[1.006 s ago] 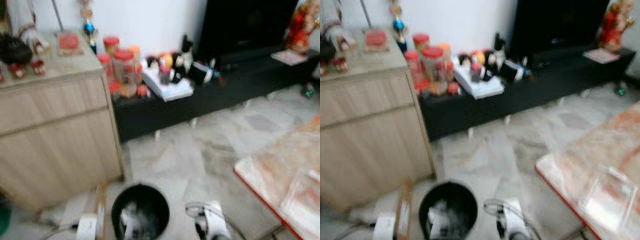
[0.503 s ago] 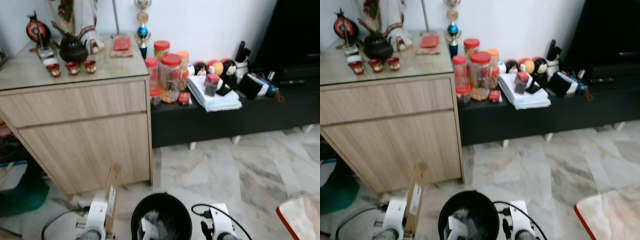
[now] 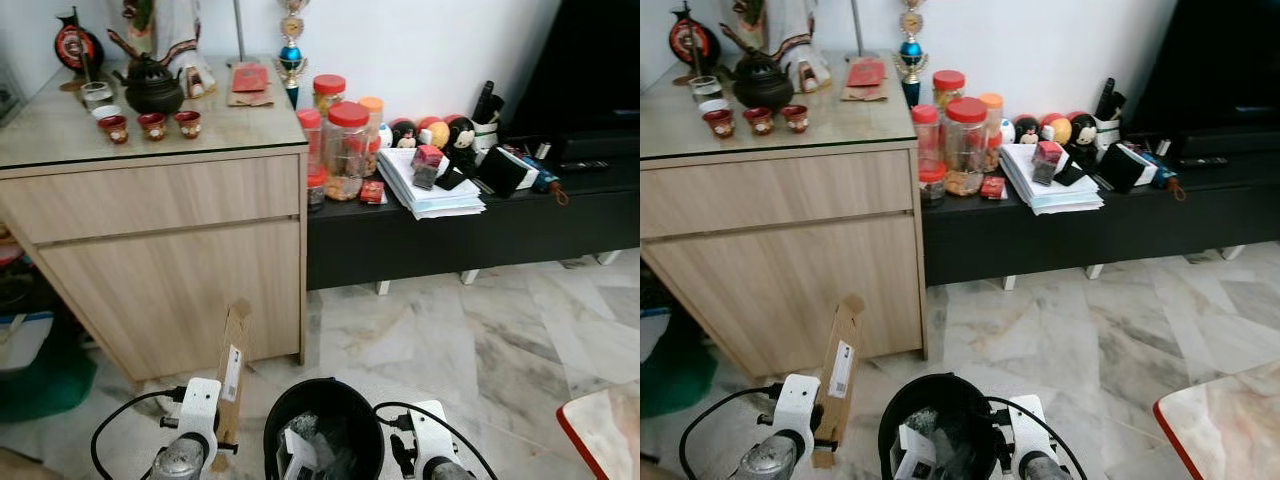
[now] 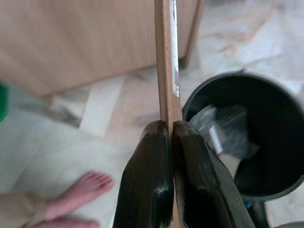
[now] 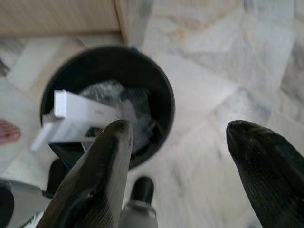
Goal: Picking trash to rubbish bin
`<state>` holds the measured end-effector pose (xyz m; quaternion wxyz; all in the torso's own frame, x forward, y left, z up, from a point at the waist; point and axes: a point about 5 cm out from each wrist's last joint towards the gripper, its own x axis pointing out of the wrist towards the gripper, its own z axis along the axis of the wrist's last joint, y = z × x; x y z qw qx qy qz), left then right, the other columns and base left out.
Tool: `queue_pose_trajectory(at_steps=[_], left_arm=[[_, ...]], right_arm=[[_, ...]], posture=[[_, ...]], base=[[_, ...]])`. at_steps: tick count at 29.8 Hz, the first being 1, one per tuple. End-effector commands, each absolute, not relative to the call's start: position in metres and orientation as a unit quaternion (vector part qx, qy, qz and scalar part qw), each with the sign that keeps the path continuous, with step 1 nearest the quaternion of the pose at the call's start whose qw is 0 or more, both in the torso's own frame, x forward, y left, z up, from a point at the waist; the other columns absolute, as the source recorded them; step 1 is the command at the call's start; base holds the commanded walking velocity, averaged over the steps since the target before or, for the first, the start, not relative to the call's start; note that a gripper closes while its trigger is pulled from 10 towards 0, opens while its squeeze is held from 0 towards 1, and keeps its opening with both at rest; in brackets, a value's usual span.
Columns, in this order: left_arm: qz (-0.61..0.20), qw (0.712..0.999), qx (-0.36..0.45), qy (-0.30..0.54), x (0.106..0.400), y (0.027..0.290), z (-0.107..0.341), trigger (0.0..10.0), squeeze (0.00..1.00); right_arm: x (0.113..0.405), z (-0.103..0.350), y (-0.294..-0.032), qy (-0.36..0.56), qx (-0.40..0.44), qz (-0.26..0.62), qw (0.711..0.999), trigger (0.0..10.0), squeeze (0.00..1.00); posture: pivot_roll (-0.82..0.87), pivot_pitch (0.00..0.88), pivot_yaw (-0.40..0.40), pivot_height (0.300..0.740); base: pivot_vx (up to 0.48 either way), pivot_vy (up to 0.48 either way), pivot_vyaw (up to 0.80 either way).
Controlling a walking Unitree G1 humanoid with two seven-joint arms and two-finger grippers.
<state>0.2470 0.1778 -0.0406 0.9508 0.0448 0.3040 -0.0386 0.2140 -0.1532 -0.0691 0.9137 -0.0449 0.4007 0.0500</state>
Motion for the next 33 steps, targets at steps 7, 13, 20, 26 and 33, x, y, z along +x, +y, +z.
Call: queue_pose_trajectory(at_steps=[7,13,20,26,33], left_arm=[[-0.137,0.961,0.003,0.242,0.281,0.136,-0.013,10.0,0.0],[-0.171,0.954,-0.034,0.243,0.286,0.117,-0.008,10.0,0.0],[-0.232,0.929,-0.078,0.277,0.274,0.086,-0.016,10.0,0.0],[-0.249,0.918,-0.101,0.293,0.265,0.073,-0.021,10.0,0.0],[-0.276,0.907,-0.098,0.304,0.258,0.063,-0.025,10.0,1.0]], right_arm=[[0.247,-0.047,-0.14,0.347,-0.032,0.075,0.934,10.0,0.0],[0.259,-0.038,-0.133,0.324,-0.034,0.092,0.941,10.0,0.0],[0.265,-0.032,-0.135,0.3,-0.028,0.094,0.949,10.0,0.0],[0.263,-0.033,-0.138,0.299,-0.029,0.095,0.949,10.0,0.0],[0.262,-0.033,-0.137,0.299,-0.03,0.098,0.949,10.0,0.0]], posture=[[-0.01,0.038,-0.051,0.74],[-0.01,0.041,-0.052,0.74],[-0.06,0.066,-0.049,0.74],[-0.07,0.08,-0.055,0.74],[-0.07,0.09,-0.059,0.74]], base=[[0.0,0.0,0.0],[0.0,0.0,0.0],[0.0,0.0,0.0],[0.0,0.0,0.0],[0.0,0.0,0.0]])
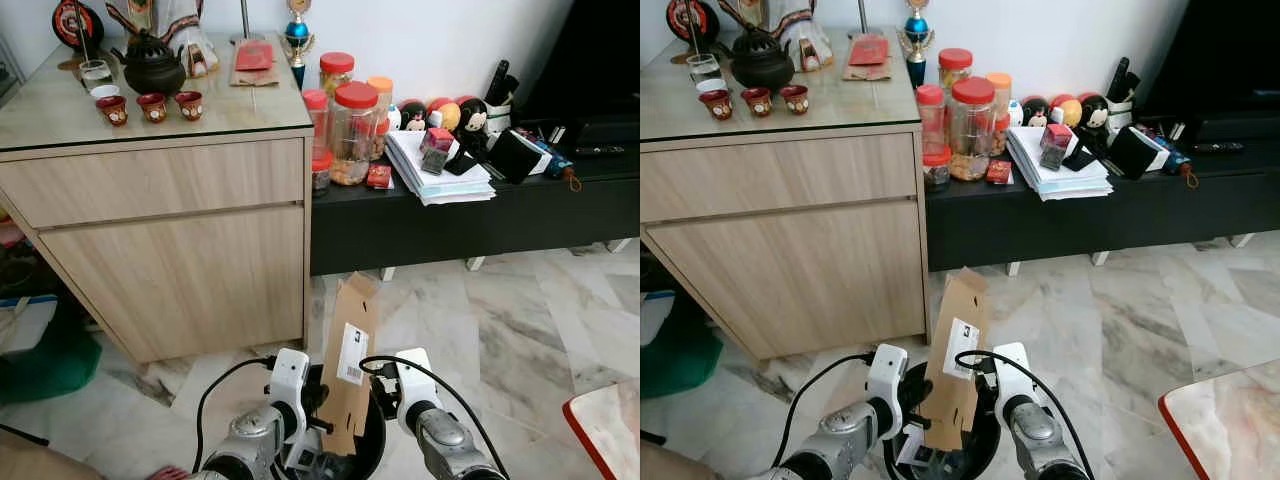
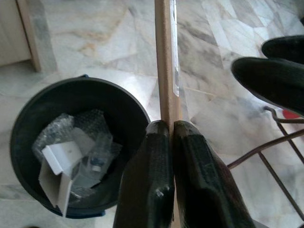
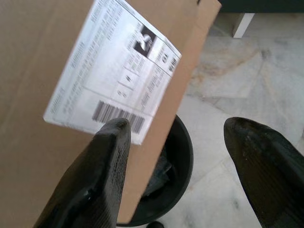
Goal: Picking trash to rubbish bin
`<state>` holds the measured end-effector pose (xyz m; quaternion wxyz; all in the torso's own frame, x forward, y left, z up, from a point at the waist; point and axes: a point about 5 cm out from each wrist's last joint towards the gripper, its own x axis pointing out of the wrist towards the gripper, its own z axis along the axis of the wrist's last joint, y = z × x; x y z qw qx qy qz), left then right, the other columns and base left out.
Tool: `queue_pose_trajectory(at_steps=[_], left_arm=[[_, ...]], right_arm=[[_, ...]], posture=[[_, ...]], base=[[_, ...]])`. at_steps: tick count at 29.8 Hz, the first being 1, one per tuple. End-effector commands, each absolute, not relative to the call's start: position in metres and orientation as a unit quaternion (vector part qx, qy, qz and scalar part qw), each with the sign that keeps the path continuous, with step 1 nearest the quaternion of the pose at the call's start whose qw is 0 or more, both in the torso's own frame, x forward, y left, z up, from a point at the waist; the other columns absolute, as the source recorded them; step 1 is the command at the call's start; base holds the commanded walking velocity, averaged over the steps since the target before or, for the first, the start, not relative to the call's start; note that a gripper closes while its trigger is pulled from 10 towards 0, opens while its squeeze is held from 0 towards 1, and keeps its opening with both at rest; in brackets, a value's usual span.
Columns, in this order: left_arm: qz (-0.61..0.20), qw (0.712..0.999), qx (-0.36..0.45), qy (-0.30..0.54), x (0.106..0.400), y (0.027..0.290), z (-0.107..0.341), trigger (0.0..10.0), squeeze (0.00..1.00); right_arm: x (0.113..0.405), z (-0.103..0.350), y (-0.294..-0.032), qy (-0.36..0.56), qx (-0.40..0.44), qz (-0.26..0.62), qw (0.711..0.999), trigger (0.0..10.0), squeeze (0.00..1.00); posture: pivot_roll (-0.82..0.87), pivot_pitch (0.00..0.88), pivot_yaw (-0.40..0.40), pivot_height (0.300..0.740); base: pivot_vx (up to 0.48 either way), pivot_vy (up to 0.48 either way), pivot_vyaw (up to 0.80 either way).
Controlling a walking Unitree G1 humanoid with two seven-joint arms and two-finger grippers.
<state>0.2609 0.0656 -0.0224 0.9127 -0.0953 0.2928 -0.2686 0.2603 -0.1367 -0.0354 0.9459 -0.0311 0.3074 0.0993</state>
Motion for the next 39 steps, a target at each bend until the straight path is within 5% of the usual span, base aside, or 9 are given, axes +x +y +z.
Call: queue_pose_trajectory(at_steps=[1,18,19,24,28,39], left_arm=[[-0.274,0.907,-0.099,0.304,0.258,0.063,-0.025,10.0,1.0],[-0.253,0.913,-0.095,0.307,0.26,0.072,-0.026,10.0,1.0],[-0.242,0.916,-0.085,0.308,0.26,0.076,-0.027,10.0,0.0],[-0.186,0.929,-0.052,0.315,0.262,0.1,-0.031,10.0,0.0],[-0.035,0.941,-0.003,0.335,0.248,0.167,-0.044,10.0,0.0],[0.08,0.924,0.025,0.374,0.193,0.219,-0.069,10.0,0.0]], right_arm=[[0.262,-0.033,-0.137,0.299,-0.03,0.098,0.949,10.0,0.0],[0.258,-0.037,-0.136,0.307,-0.031,0.097,0.946,10.0,0.0],[0.257,-0.037,-0.137,0.309,-0.031,0.096,0.946,10.0,0.0],[0.255,-0.04,-0.14,0.316,-0.033,0.09,0.944,10.0,0.0],[0.238,-0.053,-0.151,0.351,-0.041,0.062,0.933,10.0,0.0],[0.208,-0.071,-0.168,0.401,-0.043,0.02,0.915,10.0,0.0]], posture=[[-0.07,0.09,-0.059,0.74],[-0.06,0.088,-0.06,0.74],[-0.06,0.085,-0.059,0.74],[-0.05,0.079,-0.057,0.74],[-0.04,0.063,-0.053,0.74],[-0.02,0.041,-0.052,0.74]], base=[[0.0,0.0,0.0],[0.0,0.0,0.0],[0.0,0.0,0.0],[0.0,0.0,0.0],[0.0,0.0,0.0],[0.0,0.0,0.0]])
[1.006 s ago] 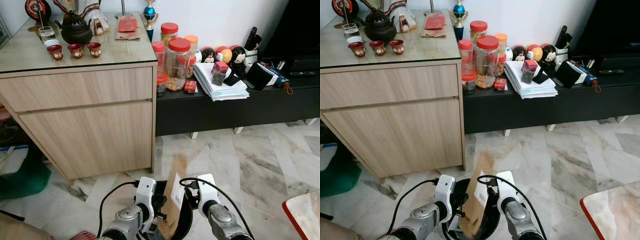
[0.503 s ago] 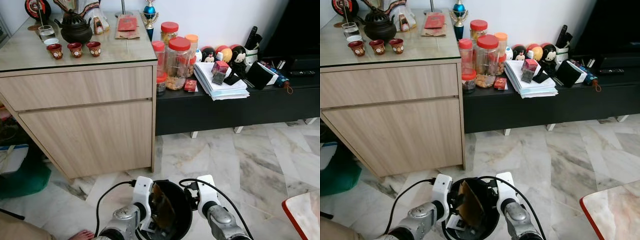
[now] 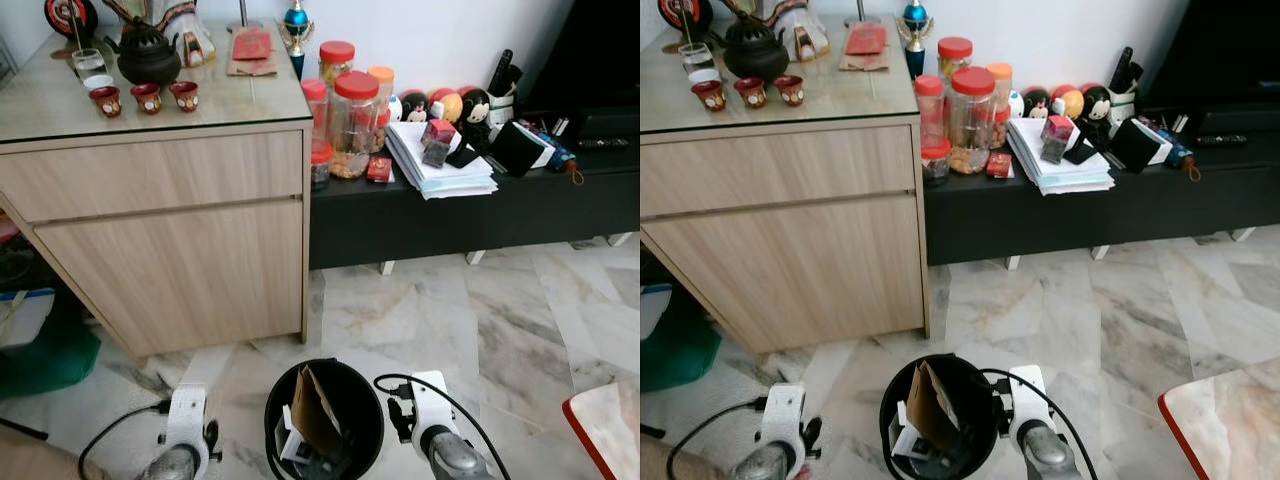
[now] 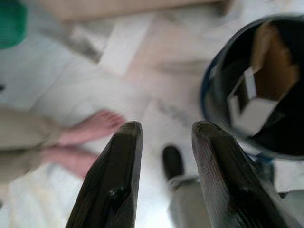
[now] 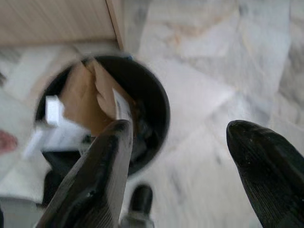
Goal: Picking trash to rubbish bin
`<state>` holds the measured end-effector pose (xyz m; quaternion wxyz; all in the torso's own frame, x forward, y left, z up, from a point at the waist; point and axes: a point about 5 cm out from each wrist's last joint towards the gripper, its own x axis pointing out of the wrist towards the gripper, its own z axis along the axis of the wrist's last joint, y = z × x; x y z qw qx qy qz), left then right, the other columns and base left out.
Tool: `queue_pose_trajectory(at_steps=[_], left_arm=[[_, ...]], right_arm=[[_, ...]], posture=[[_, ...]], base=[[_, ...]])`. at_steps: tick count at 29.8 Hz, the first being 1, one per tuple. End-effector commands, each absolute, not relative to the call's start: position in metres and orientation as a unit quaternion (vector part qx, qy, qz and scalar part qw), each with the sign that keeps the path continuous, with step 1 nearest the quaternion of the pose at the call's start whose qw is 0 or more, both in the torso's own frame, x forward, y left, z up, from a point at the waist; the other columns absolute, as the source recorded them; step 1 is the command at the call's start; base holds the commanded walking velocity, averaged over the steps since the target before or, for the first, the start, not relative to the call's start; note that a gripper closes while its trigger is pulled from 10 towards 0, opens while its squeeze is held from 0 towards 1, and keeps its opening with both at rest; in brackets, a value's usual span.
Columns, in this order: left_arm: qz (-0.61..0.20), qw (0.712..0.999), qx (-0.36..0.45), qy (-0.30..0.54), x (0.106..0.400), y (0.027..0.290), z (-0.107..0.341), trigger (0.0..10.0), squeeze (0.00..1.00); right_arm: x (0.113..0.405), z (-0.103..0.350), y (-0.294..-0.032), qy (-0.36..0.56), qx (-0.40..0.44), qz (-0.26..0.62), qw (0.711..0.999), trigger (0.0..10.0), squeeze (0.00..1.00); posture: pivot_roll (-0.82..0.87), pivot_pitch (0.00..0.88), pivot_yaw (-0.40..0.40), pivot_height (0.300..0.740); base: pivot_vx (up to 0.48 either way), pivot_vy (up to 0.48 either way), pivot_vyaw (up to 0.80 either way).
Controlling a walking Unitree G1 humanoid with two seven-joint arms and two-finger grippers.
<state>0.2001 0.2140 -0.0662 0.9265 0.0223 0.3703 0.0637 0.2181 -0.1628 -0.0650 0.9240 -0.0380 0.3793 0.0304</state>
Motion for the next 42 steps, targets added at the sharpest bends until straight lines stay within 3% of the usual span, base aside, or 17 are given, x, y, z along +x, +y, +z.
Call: queue_pose_trajectory(at_steps=[1,11,24,42], left_arm=[[0.088,0.92,0.026,0.381,0.185,0.221,-0.072,10.0,0.0],[0.097,0.898,0.033,0.428,0.151,0.219,-0.088,10.0,0.0],[0.087,0.91,0.023,0.405,0.172,0.213,-0.081,10.0,0.0],[0.085,0.908,0.019,0.411,0.167,0.211,-0.083,10.0,0.0]], right_arm=[[0.202,-0.075,-0.171,0.412,-0.047,0.016,0.91,10.0,0.0],[0.181,-0.084,-0.183,0.438,-0.046,-0.007,0.898,10.0,0.0],[0.199,-0.076,-0.173,0.418,-0.033,-0.004,0.908,10.0,0.0],[0.19,-0.081,-0.174,0.429,-0.033,-0.005,0.903,10.0,0.0]], posture=[[-0.02,0.036,-0.053,0.74],[-0.02,0.001,-0.049,0.74],[-0.02,0.0,-0.047,0.74],[-0.01,0.006,-0.049,0.74]], base=[[0.0,0.0,0.0],[0.0,0.0,0.0],[0.0,0.0,0.0],[-0.014,0.0,0.0]])
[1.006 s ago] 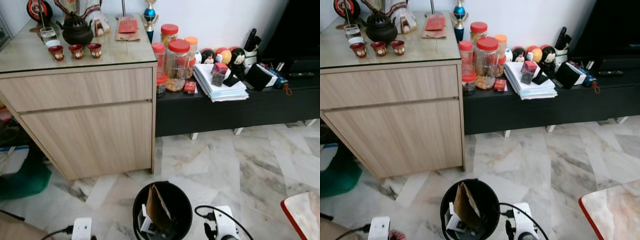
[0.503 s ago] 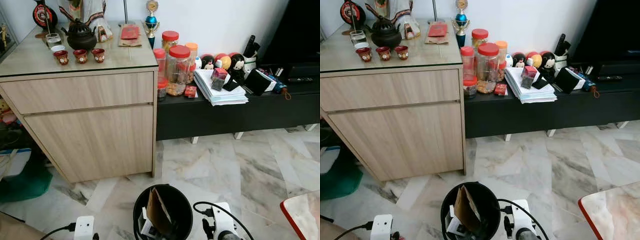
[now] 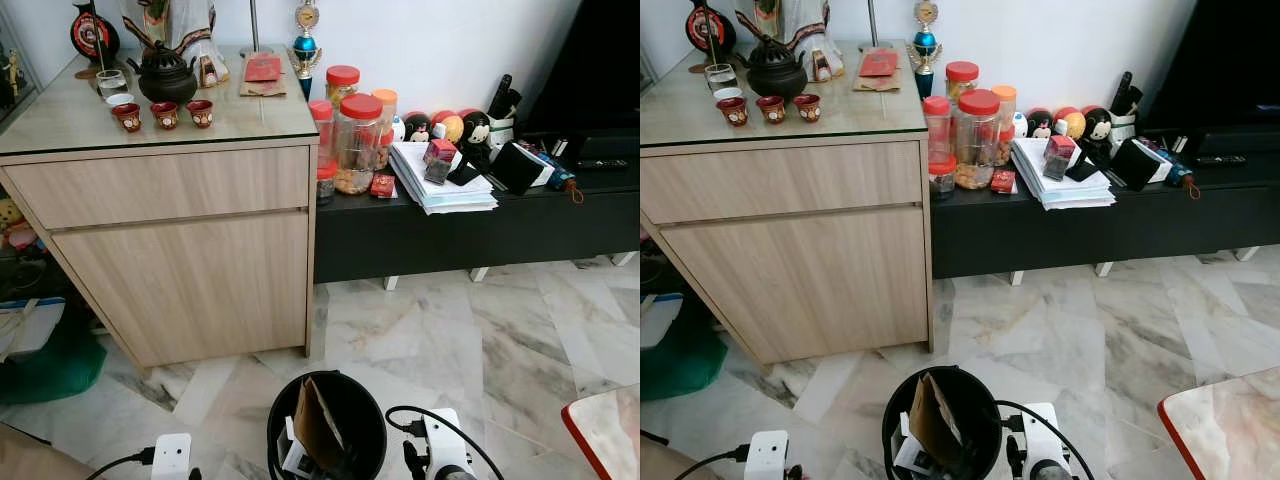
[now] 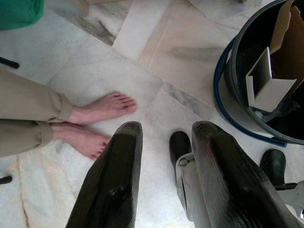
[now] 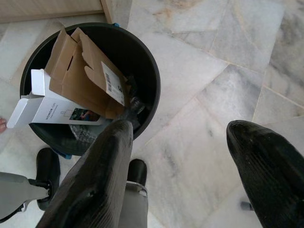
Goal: Picking trash to rubbish bin
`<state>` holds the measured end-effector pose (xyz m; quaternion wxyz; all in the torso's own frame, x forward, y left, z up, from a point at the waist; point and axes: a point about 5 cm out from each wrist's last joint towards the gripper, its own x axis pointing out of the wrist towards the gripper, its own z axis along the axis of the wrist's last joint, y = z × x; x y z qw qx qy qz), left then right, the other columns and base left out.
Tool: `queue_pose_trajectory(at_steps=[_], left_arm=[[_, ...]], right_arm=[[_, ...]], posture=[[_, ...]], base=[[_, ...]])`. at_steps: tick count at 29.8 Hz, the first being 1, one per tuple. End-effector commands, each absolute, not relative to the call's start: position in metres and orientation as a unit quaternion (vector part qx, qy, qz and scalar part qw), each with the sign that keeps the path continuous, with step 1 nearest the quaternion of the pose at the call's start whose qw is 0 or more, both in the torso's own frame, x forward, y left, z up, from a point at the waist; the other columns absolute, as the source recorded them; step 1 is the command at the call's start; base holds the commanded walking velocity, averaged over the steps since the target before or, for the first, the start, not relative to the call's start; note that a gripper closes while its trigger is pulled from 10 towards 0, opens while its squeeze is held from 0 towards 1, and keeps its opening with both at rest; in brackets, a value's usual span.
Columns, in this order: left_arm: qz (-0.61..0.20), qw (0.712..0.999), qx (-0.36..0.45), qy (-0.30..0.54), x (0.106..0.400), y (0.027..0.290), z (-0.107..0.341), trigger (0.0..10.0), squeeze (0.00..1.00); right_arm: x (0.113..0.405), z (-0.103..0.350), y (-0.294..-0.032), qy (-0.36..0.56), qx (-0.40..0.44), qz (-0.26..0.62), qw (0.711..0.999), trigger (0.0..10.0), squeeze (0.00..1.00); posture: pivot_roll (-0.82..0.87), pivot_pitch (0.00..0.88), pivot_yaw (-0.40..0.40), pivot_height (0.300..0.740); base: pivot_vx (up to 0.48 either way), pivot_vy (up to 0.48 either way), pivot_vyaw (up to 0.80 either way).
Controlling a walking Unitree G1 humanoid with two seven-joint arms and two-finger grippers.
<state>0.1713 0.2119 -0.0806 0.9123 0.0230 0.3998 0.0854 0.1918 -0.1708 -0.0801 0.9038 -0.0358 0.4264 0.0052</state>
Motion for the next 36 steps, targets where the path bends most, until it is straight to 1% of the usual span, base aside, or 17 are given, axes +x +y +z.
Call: queue_pose_trajectory(at_steps=[1,36], left_arm=[[0.085,0.908,0.018,0.411,0.1669,0.2104,-0.0834,10.0,0.0],[0.083,0.907,0.012,0.412,0.1665,0.206,-0.0845,10.0,0.0]], right_arm=[[0.1903,-0.0806,-0.1741,0.429,-0.033,-0.005,0.903,10.0,0.0],[0.1939,-0.0792,-0.1691,0.425,-0.036,0.009,0.905,10.0,0.0]], posture=[[-0.01,0.006,-0.049,0.74],[-0.02,0.018,-0.055,0.74]], base=[[-0.247,0.0,0.0],[-0.269,0.0,0.0]])
